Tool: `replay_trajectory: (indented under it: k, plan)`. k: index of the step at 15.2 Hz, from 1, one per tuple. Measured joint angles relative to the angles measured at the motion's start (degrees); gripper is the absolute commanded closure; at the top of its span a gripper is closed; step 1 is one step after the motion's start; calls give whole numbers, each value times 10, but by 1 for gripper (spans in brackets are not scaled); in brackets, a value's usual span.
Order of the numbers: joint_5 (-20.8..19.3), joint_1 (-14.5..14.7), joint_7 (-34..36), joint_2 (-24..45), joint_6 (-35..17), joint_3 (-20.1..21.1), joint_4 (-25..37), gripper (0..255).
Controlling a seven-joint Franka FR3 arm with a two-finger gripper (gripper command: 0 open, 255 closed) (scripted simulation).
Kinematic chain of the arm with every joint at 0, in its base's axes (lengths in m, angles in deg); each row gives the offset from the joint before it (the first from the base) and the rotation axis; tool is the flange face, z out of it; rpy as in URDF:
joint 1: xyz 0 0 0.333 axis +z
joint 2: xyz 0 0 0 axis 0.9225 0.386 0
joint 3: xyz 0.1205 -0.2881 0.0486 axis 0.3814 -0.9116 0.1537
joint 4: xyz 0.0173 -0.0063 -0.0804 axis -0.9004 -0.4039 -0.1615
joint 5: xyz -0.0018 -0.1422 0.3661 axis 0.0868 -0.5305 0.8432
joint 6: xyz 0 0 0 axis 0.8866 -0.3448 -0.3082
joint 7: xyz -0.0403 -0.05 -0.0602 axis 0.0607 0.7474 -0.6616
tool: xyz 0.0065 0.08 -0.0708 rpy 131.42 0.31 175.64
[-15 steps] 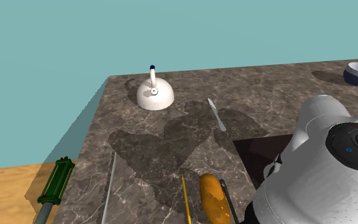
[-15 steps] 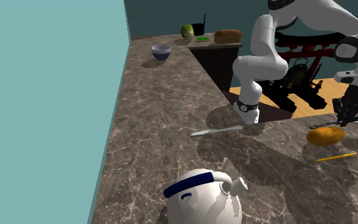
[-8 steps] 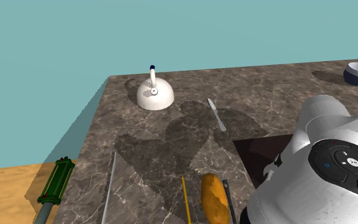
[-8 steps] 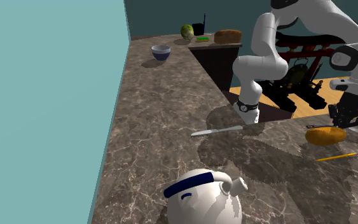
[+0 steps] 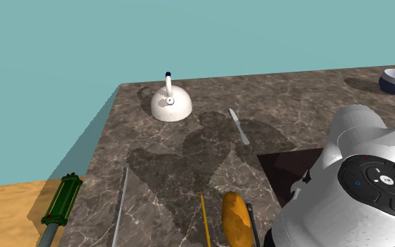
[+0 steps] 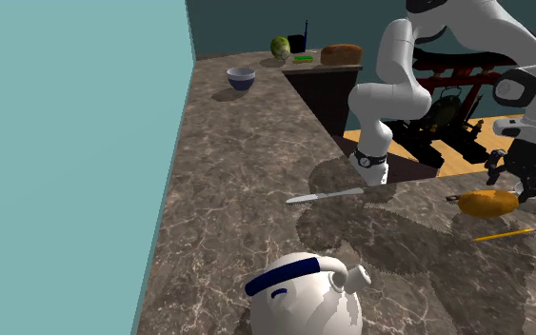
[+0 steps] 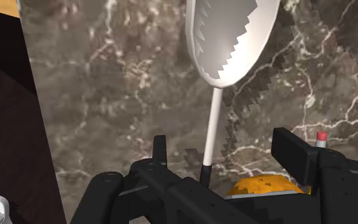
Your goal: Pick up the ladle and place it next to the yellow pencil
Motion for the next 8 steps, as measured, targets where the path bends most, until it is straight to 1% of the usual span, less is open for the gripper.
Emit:
replay_trajectory:
  k: [3, 5, 7, 8]
  plan:
    - [0, 0, 0, 0, 0, 0, 0, 0]
    - [-15, 9, 7, -17, 28, -24, 9, 0]
    - [-39, 19, 12, -40, 69, -62, 21, 0]
    - [-43, 20, 13, -43, 77, -67, 24, 0]
